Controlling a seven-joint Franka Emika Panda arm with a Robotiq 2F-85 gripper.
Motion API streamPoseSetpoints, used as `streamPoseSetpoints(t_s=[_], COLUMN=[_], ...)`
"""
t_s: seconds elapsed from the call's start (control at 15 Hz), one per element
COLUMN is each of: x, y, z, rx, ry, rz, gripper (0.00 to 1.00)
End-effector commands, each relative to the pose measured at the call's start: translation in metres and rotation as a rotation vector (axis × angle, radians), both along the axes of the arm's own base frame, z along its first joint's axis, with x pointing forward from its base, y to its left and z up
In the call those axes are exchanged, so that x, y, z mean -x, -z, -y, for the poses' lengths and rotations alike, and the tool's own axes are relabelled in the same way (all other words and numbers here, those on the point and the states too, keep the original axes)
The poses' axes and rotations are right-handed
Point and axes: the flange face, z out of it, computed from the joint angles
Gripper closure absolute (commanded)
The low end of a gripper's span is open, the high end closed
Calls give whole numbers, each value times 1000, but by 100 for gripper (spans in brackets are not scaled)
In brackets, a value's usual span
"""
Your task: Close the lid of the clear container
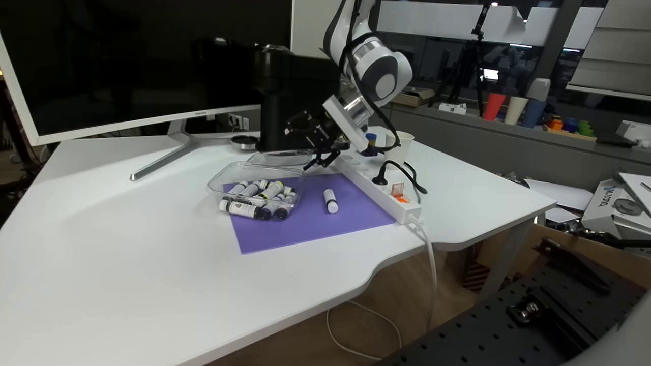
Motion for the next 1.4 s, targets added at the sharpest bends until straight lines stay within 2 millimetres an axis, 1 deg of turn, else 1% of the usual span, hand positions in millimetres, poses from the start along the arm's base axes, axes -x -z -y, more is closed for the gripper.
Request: streamPoseSetpoints(t_s=[0.0, 0.4, 0.8, 1.0, 1.33], x=[-8, -10, -9, -7, 1], y=[-18, -45, -76, -88, -101], z=[6, 3, -7, -11, -16], rx=[-40, -51, -72, -86, -64], ry=[-21, -120, -242, -311, -435], rz=[70, 163, 217, 207, 144], gripper=[0, 0, 0, 0, 0])
